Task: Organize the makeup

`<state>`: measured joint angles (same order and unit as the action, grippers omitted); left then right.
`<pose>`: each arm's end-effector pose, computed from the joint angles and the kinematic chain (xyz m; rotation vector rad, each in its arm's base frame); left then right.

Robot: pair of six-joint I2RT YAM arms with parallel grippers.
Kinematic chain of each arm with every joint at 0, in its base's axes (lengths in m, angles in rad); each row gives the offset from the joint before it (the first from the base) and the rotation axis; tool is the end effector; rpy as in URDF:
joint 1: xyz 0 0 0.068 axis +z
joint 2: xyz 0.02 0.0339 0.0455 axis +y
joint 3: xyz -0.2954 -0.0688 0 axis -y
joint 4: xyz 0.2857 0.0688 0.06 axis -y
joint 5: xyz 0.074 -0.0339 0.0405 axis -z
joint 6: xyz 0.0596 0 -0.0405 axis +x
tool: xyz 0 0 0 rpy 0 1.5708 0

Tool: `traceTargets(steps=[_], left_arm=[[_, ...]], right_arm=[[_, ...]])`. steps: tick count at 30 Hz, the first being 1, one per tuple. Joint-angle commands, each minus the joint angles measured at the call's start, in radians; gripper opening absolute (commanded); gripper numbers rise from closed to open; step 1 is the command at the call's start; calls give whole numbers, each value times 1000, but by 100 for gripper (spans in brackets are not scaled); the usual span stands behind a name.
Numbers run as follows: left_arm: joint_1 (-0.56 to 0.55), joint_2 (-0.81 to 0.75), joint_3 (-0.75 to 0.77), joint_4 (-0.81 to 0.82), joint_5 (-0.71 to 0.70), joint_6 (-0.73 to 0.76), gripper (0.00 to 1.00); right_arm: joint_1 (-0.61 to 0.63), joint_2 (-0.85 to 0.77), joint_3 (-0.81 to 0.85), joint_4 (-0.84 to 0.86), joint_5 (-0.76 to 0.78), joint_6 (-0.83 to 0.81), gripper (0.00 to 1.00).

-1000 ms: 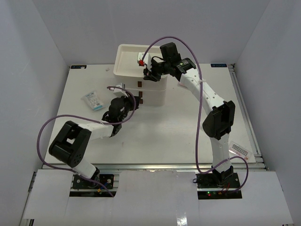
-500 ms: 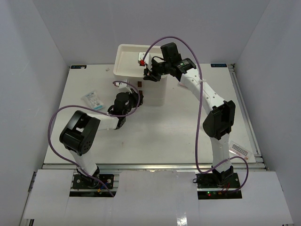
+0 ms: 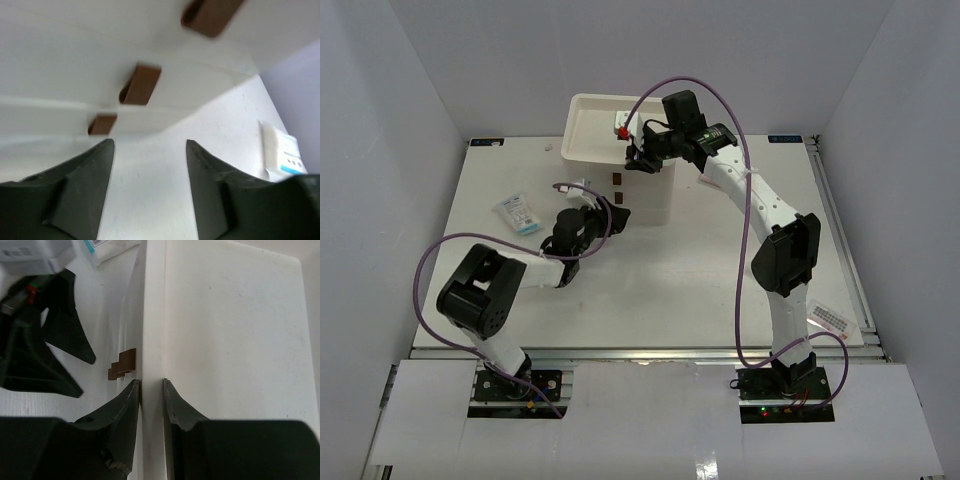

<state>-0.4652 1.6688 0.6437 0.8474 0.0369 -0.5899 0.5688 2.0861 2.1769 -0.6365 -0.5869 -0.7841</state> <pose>0.3386 -0.1724 0.1708 -0.0853 1.8158 -0.7943 0.4459 0.3242 0.3920 -1.5347 1.3622 0.4854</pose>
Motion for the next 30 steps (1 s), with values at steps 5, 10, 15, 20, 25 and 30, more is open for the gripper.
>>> traceTargets(steps=[5, 10, 15, 20, 25, 30], left_arm=[[6, -81, -177, 117, 65, 18, 73], [6, 62, -95, 119, 53, 54, 70], [6, 146, -32, 151, -10, 74, 69], [6, 204, 35, 148, -71, 101, 67], [6, 263, 112, 120, -115, 108, 57], [6, 301, 159, 94, -159, 102, 46]], right_arm=[[-10, 14, 20, -28, -37, 32, 26], [-12, 17, 29, -48, -68, 24, 27], [-11, 2, 11, -60, -83, 16, 26], [-10, -5, 4, -60, -93, 19, 26], [-12, -3, 4, -58, -98, 28, 26], [-12, -13, -11, -59, -104, 32, 26]])
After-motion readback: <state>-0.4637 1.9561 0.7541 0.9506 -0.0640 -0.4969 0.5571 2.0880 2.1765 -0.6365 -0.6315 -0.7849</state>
